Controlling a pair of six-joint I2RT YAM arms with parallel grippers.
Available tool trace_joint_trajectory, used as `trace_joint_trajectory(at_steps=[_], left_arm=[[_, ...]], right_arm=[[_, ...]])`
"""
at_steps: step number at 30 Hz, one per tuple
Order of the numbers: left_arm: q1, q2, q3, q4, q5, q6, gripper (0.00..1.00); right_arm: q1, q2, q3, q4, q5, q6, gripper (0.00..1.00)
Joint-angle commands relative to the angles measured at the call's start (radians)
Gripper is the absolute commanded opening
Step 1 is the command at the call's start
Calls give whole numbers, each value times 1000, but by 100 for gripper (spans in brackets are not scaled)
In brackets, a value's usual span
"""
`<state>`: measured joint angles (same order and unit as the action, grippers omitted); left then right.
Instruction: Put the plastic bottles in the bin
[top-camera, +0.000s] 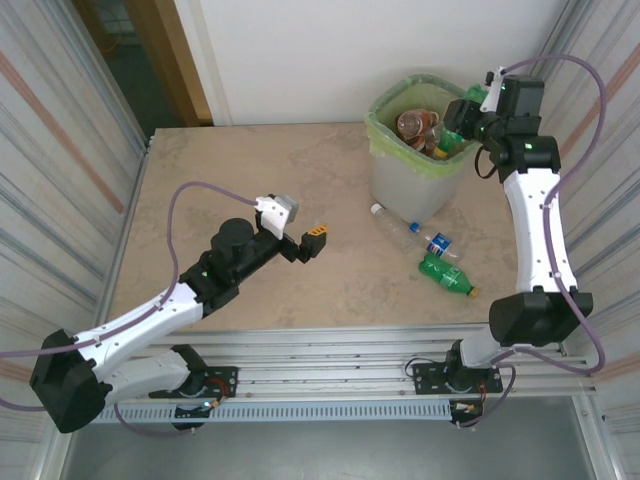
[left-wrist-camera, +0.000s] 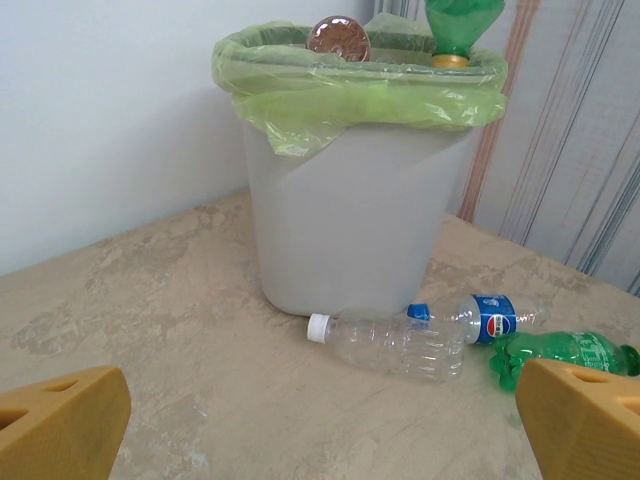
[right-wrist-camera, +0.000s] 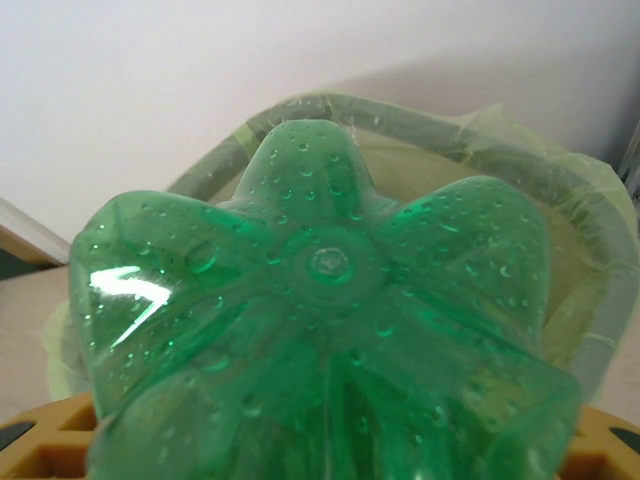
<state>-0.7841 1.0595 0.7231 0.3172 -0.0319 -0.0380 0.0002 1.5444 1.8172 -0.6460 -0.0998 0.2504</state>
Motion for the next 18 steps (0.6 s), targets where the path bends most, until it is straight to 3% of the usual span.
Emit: trace_joint_trajectory(at_steps=[1, 18], left_arm=[[13, -16, -10, 20, -17, -3, 99], [20, -8, -22, 26, -1, -26, 99]], right_arm=[[48, 39, 71, -35, 72, -102, 42], [158, 196, 149, -116, 271, -224, 51]])
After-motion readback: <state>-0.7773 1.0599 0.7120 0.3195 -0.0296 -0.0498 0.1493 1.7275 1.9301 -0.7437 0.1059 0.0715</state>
